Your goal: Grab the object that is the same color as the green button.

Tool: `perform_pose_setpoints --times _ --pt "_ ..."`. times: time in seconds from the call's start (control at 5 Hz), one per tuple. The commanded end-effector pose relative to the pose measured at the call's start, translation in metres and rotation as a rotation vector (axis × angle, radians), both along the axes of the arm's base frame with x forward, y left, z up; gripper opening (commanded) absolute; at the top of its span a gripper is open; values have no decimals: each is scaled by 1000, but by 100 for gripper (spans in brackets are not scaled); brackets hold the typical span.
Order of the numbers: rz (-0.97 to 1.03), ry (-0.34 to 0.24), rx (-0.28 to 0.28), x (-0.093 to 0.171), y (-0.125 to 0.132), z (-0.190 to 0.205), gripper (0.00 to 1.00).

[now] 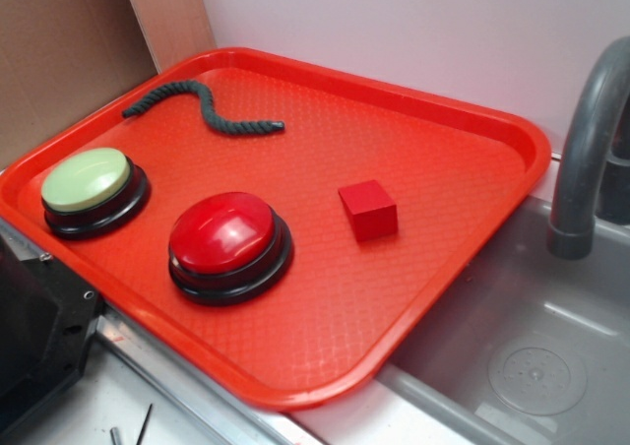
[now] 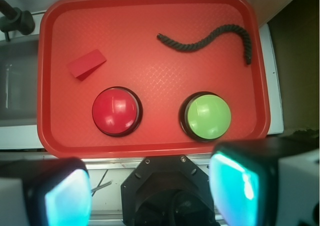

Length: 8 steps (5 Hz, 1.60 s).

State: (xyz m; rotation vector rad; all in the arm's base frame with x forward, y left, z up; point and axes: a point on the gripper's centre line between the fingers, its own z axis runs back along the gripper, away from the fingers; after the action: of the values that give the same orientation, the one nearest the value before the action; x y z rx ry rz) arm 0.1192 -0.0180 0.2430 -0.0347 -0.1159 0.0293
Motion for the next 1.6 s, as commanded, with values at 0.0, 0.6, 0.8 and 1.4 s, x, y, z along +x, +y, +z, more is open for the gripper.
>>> perform_pose_setpoints --times 0.0,0.6,0.8,1.4 --pt "0 0 0 0 0 0 100" --pt "578 -66 -61 50 35 -46 100" --pt "719 -82 -51 66 48 -64 100" --pt "1148 -153 -67 136 101 -157 100"
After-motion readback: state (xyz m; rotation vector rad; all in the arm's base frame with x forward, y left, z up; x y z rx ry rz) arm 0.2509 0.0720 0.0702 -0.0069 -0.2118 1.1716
